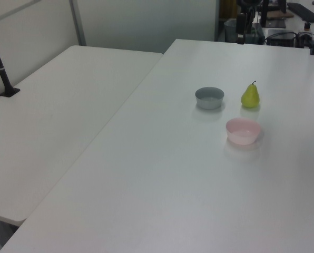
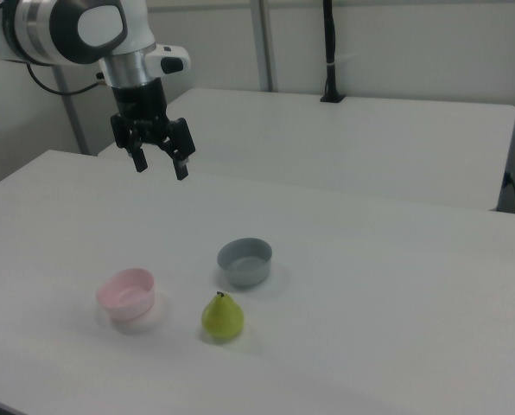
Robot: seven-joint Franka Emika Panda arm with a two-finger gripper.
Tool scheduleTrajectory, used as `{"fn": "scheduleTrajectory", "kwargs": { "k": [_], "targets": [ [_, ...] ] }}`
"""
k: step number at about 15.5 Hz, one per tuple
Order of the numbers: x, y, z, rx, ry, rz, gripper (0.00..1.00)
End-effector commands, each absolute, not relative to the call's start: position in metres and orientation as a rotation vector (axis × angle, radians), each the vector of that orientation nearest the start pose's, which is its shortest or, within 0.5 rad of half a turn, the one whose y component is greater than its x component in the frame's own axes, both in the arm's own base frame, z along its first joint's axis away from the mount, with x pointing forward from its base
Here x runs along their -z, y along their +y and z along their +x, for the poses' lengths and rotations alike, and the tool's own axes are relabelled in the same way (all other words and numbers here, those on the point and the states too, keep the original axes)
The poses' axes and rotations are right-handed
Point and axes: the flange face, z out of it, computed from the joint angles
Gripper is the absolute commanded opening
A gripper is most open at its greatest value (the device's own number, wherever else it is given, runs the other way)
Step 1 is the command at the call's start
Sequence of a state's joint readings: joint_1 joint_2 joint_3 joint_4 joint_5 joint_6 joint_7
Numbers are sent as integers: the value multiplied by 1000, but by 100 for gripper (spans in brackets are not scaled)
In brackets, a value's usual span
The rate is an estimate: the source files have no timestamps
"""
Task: Place the pear in the bowl
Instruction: 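Move the open gripper over the yellow-green pear and lower it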
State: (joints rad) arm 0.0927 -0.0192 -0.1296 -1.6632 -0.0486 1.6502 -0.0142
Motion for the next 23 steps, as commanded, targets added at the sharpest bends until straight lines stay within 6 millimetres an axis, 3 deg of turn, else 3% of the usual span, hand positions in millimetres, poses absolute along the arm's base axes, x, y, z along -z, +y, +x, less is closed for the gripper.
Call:
{"fn": "scheduleTrajectory", "kwargs": {
  "k": [1,7,10,15,20,22,23],
  "targets": [
    [-604,-27,547,-18,5,-3188,100],
    [-603,-32,547,-21,13,-3186,100],
    [-600,-50,543,-32,-66,-3184,100],
    [-592,-99,524,-63,-196,-3168,100],
    [-547,-131,505,-156,-342,-3153,100],
    [-520,-133,503,-173,-353,-3165,100],
    [-495,-134,502,-200,-375,-3181,100]
  ]
}}
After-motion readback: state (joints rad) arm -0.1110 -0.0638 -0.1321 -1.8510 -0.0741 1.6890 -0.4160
